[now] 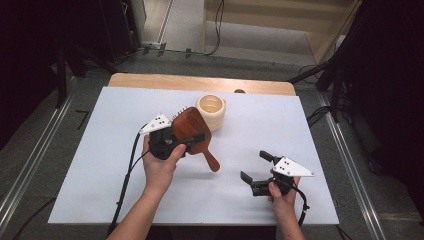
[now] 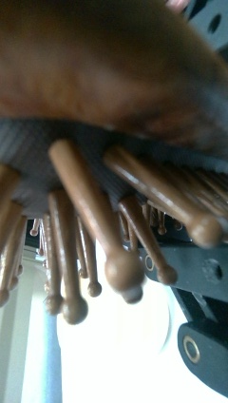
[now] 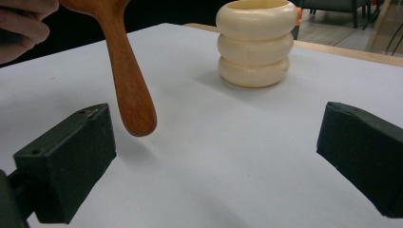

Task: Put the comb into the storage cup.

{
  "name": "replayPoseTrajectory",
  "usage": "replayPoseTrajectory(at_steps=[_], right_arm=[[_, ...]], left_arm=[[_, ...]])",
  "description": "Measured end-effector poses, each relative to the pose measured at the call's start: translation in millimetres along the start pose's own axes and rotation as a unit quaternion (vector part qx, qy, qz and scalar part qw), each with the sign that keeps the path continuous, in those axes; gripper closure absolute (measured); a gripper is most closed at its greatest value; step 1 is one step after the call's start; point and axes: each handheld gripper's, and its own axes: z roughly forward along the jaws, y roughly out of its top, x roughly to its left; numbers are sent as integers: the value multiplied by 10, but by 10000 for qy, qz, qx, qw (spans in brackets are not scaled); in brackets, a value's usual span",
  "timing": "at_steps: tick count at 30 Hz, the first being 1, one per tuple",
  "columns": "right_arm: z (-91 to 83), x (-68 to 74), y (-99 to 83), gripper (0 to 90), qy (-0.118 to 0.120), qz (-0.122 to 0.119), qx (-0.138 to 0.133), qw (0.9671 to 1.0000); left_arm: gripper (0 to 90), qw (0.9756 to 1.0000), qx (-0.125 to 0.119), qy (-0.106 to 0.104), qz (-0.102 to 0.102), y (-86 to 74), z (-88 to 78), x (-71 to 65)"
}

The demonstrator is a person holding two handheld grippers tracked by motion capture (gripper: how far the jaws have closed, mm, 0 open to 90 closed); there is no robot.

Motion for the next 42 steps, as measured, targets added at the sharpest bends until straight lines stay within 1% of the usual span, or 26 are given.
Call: replayPoseTrajectory(at_steps=[4, 6, 8, 10, 13, 15, 18, 21, 25, 31, 37, 42], right_arm=[[-73, -44, -29, 0, -17, 26, -18, 10000], [-113, -66, -48, 0, -41, 0, -15, 10000], [-156, -92, -70, 0, -104, 0, -8, 9999], [-204, -125, -90, 0, -228, 5, -24, 9997], [-274, -171, -106, 0, -307, 38, -67, 9995], [-316, -198, -112, 0, -253, 8, -76, 9996], [-373, -220, -127, 0, -277, -23, -90, 9996], [-435, -248, -145, 0, -342, -31, -78, 9994], [-527, -303, -177, 0, -447, -39, -76, 9990], [-664, -380, -218, 0, -584, 12, -63, 9983], [-761, -448, -252, 0, -634, 10, -50, 9980], [-827, -508, -278, 0, -715, 98, -59, 9974]], left_arm=[[557, 10000, -6, -8, 38, 25, -20, 16], [557, 10000, -29, -35, -2, 37, -24, 29], [557, 10000, -40, -51, -2, 49, -31, 44], [556, 10000, -49, -12, -1, 63, -33, 53], [556, 10000, -50, 13, 26, 86, -37, 66], [556, 10000, -54, 8, 29, 103, -43, 70], [556, 10000, -66, -4, -2, 125, -47, 85], [556, 10000, -79, -11, -18, 150, -53, 97], [556, 10000, -84, -5, 12, 185, -58, 100], [556, 9999, -110, 27, 28, 235, -47, 111], [556, 9999, -148, 61, 23, 295, -52, 145], [556, 9998, -186, 84, 44, 353, -54, 170]])
